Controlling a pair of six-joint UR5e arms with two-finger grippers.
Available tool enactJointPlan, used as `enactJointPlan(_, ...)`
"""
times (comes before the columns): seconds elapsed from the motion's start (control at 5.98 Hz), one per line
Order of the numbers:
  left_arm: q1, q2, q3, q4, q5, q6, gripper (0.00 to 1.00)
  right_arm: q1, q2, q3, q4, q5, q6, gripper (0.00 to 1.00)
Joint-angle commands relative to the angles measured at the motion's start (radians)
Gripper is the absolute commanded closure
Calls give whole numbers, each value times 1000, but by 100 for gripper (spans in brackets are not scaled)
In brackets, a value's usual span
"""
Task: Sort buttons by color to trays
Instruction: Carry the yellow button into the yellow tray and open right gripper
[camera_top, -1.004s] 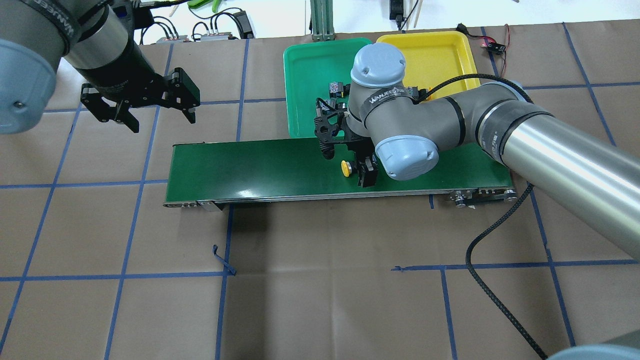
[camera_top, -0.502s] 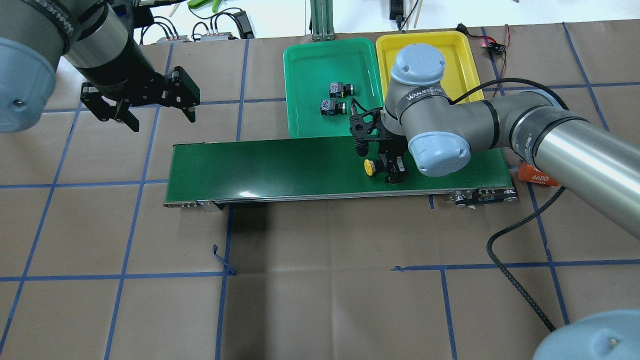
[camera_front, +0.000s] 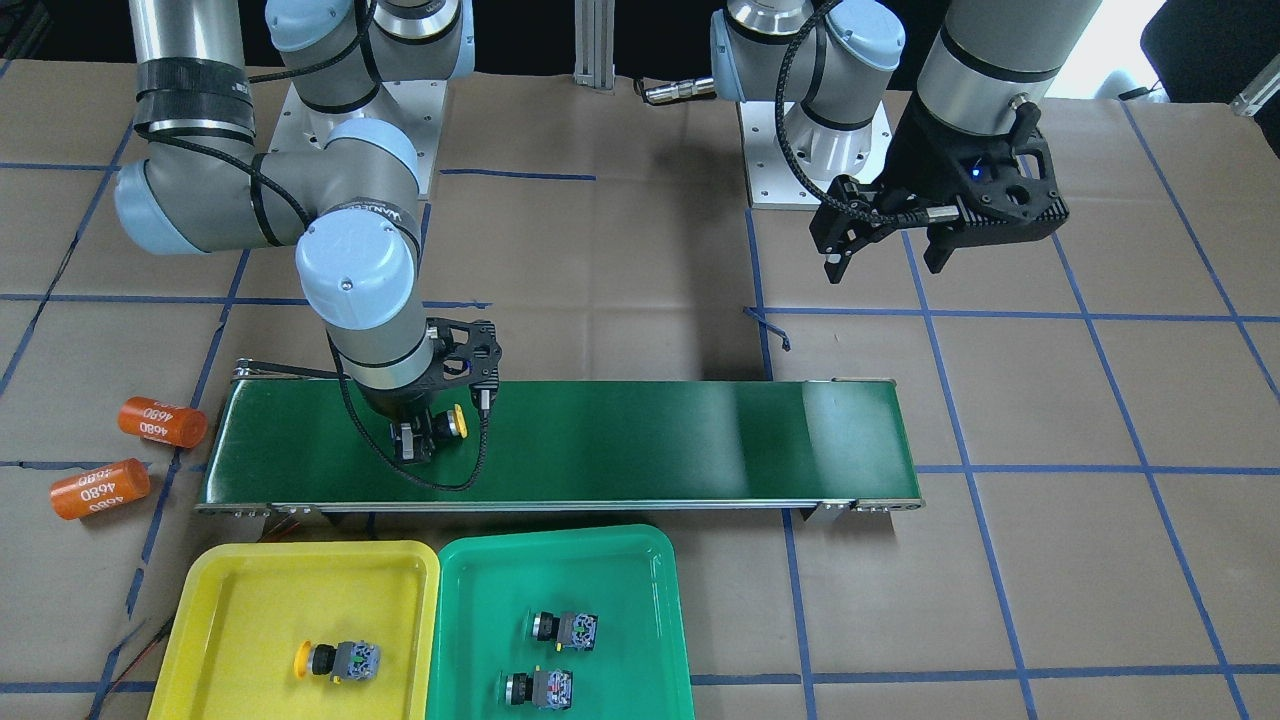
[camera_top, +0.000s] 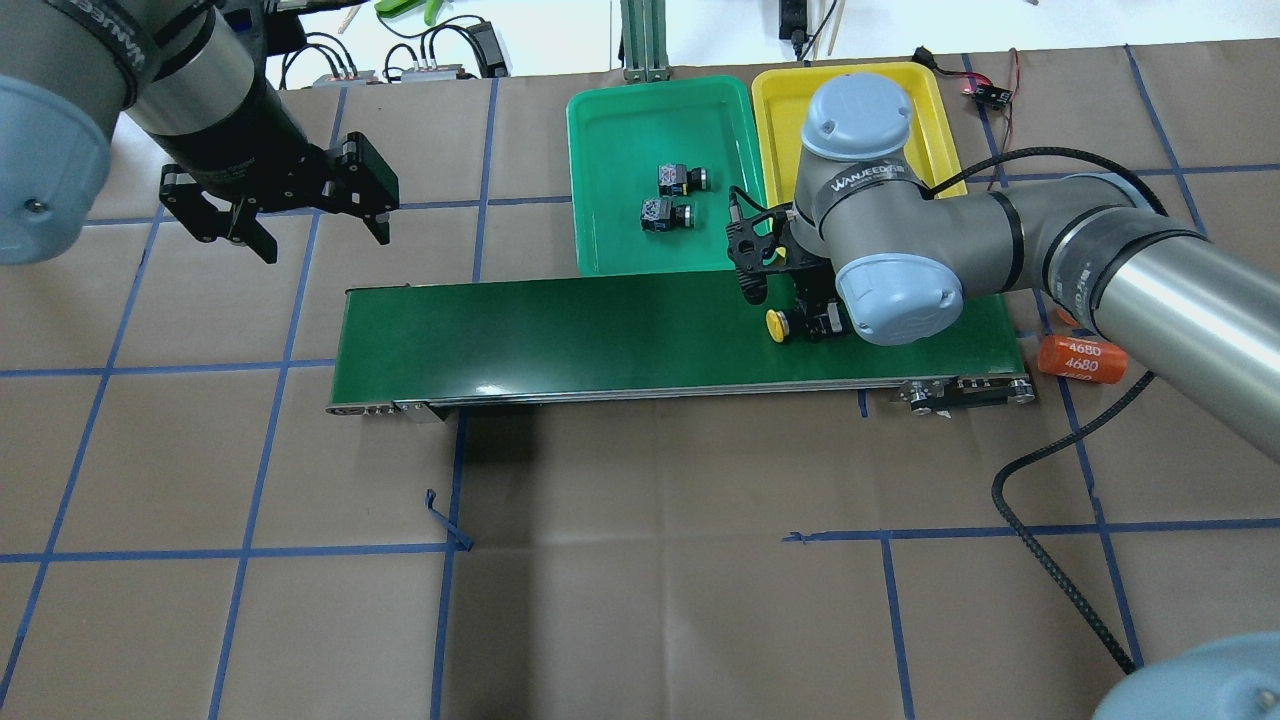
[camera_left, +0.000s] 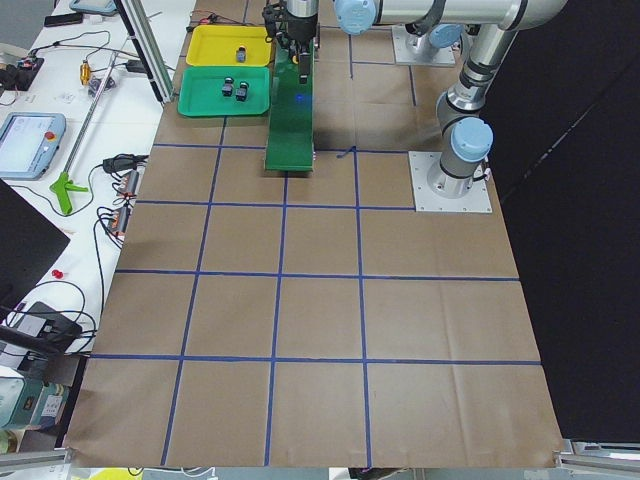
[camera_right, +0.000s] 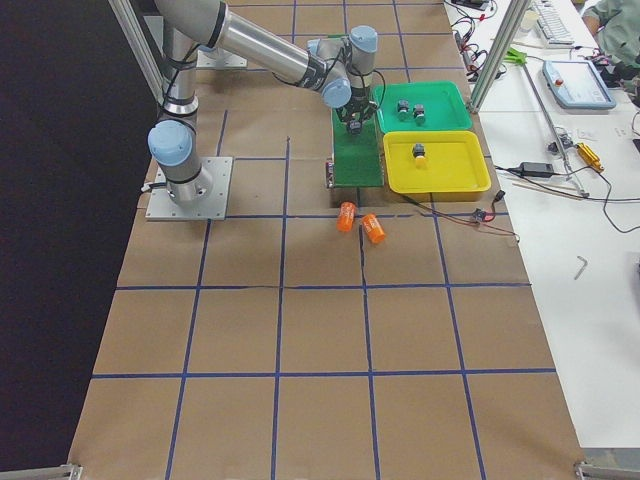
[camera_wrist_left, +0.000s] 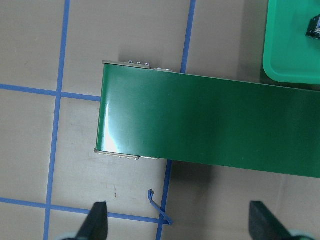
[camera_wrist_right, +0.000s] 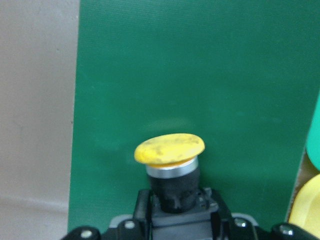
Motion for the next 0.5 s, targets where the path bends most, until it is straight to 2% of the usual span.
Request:
enactJointPlan(0.0, 2, 0, 2, 3, 0, 0, 1, -86, -61, -12, 2, -3, -61, 91)
enactJointPlan(0.17, 2, 0, 2, 3, 0, 0, 1, -119, -47, -49, -8, 6, -89, 91)
enactJointPlan(0.33, 3, 2, 3, 3, 2, 0, 1, -138, 9, -150, -8, 5, -100, 91)
